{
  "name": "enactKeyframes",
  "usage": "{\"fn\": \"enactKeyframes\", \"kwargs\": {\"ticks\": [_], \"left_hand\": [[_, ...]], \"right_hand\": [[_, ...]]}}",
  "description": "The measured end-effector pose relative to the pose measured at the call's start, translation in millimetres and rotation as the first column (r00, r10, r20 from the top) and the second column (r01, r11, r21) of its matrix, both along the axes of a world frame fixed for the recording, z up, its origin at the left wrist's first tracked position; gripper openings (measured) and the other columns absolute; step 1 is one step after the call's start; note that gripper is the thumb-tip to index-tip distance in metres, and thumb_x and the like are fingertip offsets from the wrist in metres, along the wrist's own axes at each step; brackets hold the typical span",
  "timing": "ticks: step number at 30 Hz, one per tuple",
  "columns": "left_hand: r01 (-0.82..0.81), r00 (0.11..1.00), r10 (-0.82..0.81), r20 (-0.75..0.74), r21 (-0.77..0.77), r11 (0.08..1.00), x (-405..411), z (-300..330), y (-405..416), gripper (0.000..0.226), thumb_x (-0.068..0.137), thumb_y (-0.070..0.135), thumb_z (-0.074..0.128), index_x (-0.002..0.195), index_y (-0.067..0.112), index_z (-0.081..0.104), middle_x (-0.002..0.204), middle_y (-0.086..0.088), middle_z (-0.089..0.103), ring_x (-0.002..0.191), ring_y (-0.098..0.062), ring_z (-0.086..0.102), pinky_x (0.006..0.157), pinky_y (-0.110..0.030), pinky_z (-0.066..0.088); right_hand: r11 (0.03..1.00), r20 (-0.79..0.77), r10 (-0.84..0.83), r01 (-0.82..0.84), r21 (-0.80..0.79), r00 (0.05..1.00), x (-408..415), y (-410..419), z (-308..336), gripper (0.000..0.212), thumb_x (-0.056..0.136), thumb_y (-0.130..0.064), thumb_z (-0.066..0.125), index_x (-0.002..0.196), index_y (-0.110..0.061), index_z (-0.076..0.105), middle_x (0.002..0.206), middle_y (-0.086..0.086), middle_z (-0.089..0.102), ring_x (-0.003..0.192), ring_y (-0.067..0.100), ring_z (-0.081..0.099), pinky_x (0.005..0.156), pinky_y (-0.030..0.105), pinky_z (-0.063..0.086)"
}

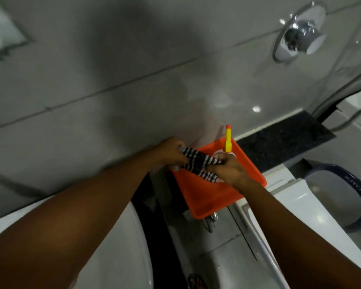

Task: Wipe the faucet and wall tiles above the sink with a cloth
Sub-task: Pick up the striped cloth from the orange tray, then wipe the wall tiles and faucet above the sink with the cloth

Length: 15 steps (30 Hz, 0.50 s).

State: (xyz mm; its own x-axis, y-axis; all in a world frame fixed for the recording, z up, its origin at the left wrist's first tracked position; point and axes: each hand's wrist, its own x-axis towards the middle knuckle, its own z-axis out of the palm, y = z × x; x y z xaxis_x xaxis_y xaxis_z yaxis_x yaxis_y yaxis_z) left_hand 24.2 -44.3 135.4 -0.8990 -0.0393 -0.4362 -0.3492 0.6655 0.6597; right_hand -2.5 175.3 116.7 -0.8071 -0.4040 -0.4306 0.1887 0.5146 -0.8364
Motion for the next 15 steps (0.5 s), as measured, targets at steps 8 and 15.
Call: {"fn": "enactKeyframes", "kwargs": {"ticks": [8, 15], "left_hand": [[-0.352, 0.934, 0.345, 0.093, 0.412, 0.841, 107.0, 138.2, -76.3, 0.018, 0.076, 0.007, 0.077, 0.068, 0.005, 0.061, 0.053, -0.012, 0.056, 0.049, -0.026, 0.06, 0.056, -0.035, 0.054], [-0.453, 0.867, 0.497, -0.036, 0.357, 0.817, 226.9, 277.5, -149.9, 0.021, 0.08, 0.005, 0.075, 0.087, -0.008, 0.061, 0.081, -0.025, 0.063, 0.074, -0.036, 0.069, 0.074, -0.05, 0.062]], "right_hand": [[0.937, 0.059, 0.104, -0.078, -0.342, 0.993, 43.7, -72.7, 146.1, 0.023, 0.081, -0.017, 0.077, 0.103, -0.012, 0.072, 0.091, 0.006, 0.077, 0.071, 0.011, 0.073, 0.051, 0.019, 0.053], [0.875, 0.038, 0.241, -0.2, -0.442, 0.97, 109.9, -181.8, 241.3, 0.021, 0.082, -0.011, 0.072, 0.103, -0.008, 0.072, 0.101, 0.015, 0.077, 0.095, 0.03, 0.072, 0.083, 0.042, 0.061]]}}
